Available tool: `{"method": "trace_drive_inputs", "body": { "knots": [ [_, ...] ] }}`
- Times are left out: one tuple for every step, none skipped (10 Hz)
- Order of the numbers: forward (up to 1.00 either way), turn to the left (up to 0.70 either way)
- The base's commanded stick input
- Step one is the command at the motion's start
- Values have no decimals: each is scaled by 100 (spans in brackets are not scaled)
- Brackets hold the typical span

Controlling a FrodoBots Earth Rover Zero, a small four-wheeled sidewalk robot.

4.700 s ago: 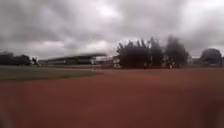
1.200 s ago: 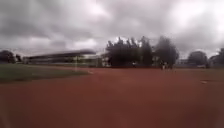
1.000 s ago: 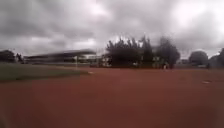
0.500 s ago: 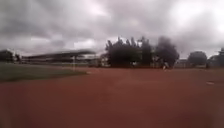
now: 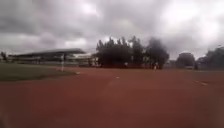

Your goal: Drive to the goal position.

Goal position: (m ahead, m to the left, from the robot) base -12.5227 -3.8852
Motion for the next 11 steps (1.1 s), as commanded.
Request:
{"method": "trace_drive_inputs", "body": {
  "knots": [
    [70, 0],
    [70, 0],
    [70, 0],
    [70, -16],
    [70, -25],
    [70, -34],
    [70, -26],
    [70, -16],
    [70, -7],
    [70, 0],
    [70, 0]
  ]
}}
